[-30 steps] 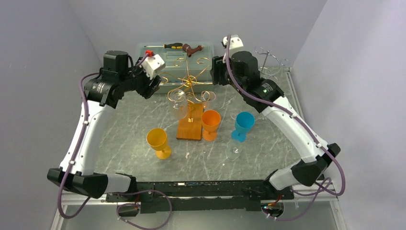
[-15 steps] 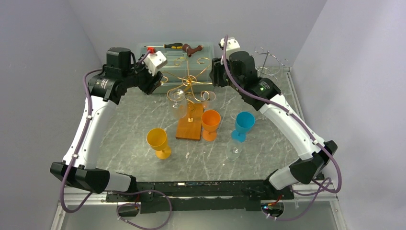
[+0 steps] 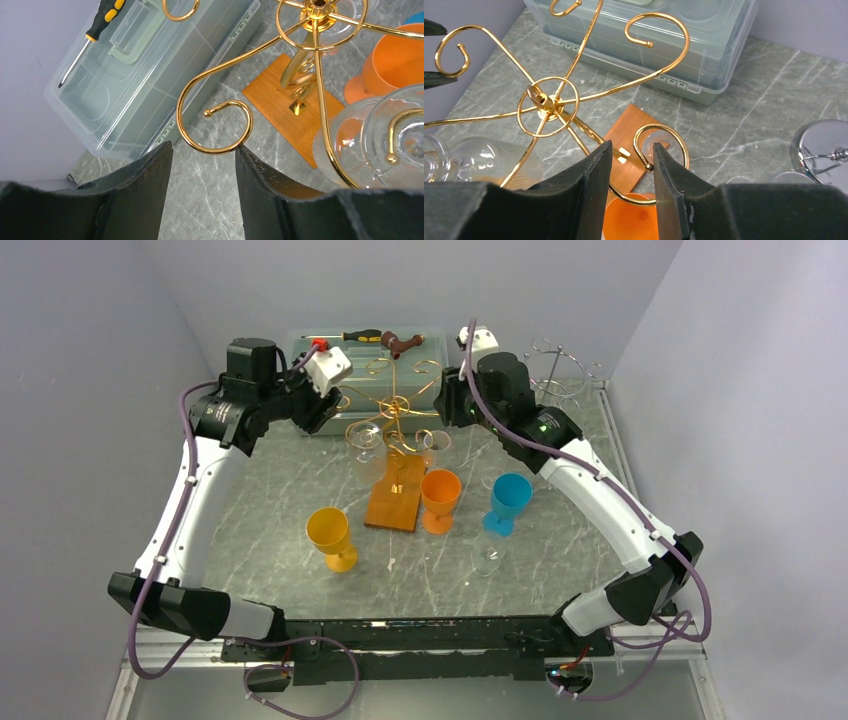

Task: Place the wine glass upside down on the wine glass rack
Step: Adjust the wine rack at the center of the board, then pick up the wine glass at the center of the board, then turn the wine glass upside down at the wine rack.

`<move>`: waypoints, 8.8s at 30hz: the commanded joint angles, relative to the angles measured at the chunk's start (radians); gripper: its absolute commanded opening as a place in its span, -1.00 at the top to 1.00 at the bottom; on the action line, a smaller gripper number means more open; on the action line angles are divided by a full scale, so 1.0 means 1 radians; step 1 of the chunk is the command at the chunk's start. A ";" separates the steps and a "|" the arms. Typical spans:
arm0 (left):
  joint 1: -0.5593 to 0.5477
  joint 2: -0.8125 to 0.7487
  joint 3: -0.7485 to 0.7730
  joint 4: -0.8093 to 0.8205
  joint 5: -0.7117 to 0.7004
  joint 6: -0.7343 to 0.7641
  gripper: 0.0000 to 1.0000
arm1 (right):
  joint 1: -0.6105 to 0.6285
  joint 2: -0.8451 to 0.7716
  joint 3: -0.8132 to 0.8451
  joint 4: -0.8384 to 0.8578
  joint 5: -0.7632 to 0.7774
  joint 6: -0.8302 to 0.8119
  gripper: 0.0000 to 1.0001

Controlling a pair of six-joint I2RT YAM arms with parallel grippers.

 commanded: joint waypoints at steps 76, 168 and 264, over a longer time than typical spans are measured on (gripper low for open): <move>0.060 -0.081 0.090 0.153 -0.449 0.016 -0.99 | 0.357 0.094 0.371 -0.252 0.093 0.005 -0.57; 0.100 -0.352 0.160 -0.467 0.365 -0.487 -0.99 | 0.610 -0.350 -0.141 0.443 0.269 -0.035 1.00; 0.106 -0.821 -0.372 0.008 0.704 0.926 -0.58 | 0.653 -0.189 -0.721 1.078 -0.076 -0.070 -0.55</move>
